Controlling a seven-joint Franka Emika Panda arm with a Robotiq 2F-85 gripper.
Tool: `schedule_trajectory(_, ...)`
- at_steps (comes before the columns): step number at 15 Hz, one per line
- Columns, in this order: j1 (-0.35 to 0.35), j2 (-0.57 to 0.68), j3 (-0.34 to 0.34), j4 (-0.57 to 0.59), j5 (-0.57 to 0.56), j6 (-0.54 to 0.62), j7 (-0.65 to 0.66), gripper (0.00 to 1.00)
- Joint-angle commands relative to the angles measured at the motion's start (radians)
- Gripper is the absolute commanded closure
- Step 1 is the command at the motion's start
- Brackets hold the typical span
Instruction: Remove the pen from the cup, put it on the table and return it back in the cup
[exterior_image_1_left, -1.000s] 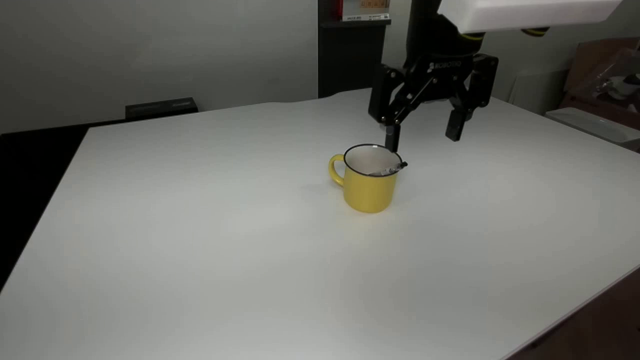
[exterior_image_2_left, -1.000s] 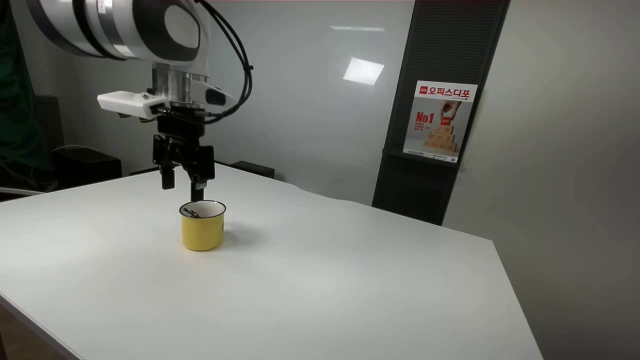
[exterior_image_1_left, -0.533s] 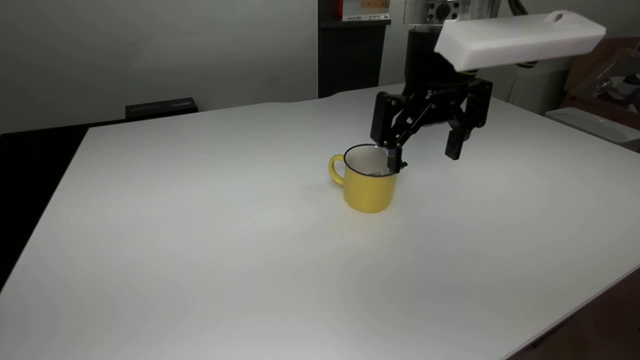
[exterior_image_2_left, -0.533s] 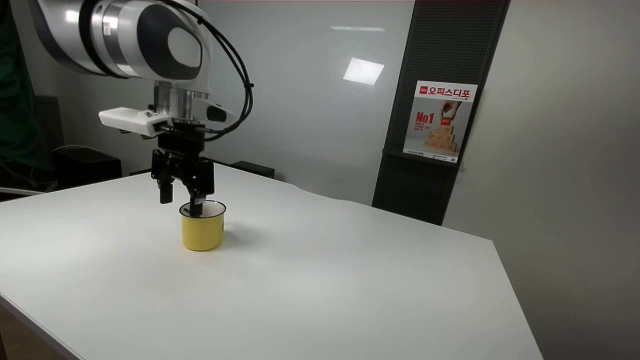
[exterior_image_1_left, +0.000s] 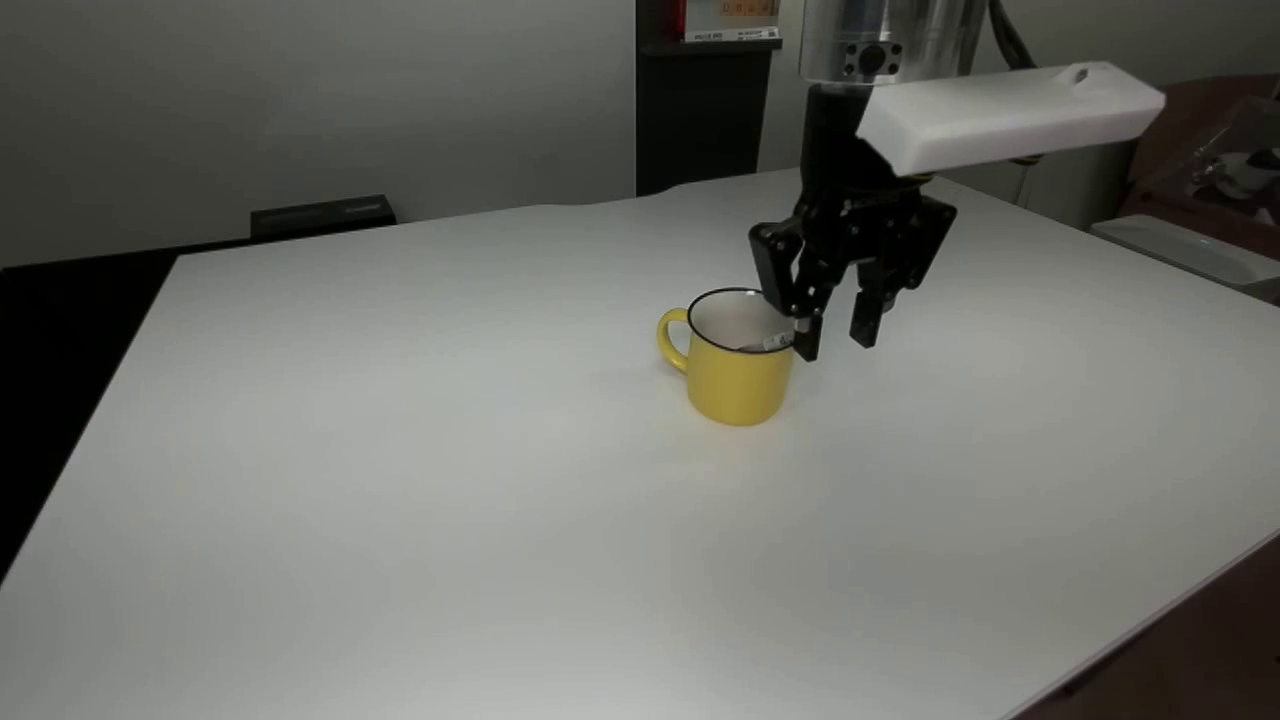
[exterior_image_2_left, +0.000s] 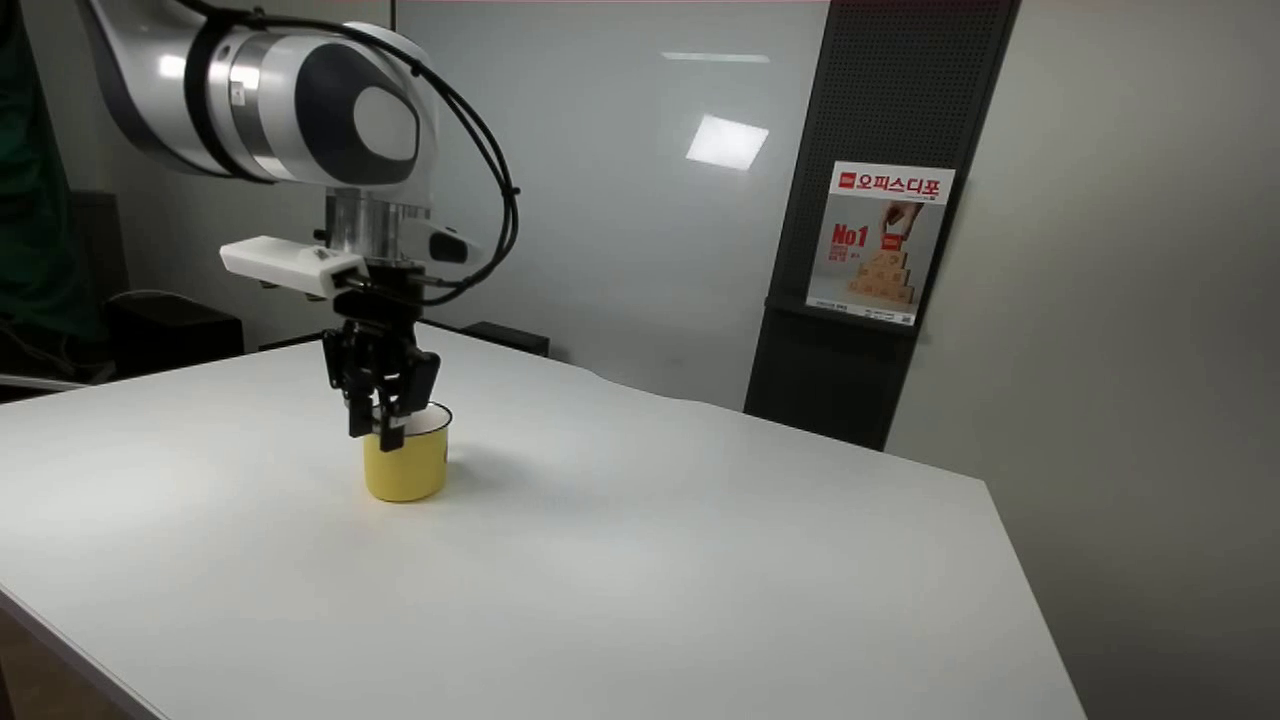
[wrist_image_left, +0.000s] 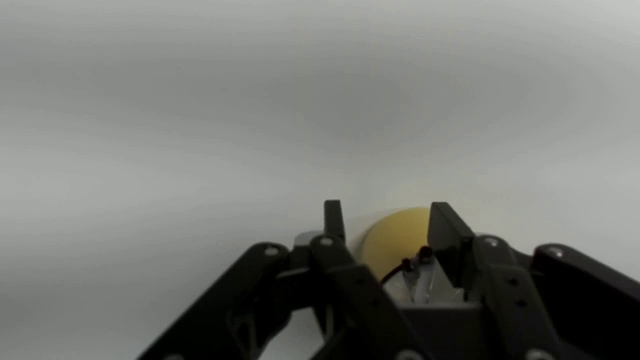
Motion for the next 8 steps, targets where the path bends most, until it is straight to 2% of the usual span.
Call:
schedule_trajectory(1,0.017,0.032,-0.02,0.039,-0.002,0.013,-0.015,0.81)
schedule_trajectory(3,0.018,0.039,-0.021,0.048,0.0,0.02,-0.025,0.95)
schedule_trajectory(4,0.017,0.042,-0.02,0.051,0.002,0.024,-0.031,0.99)
schedule_trajectory(8,0.016,0.028,-0.018,0.048,0.008,0.029,-0.054,0.98)
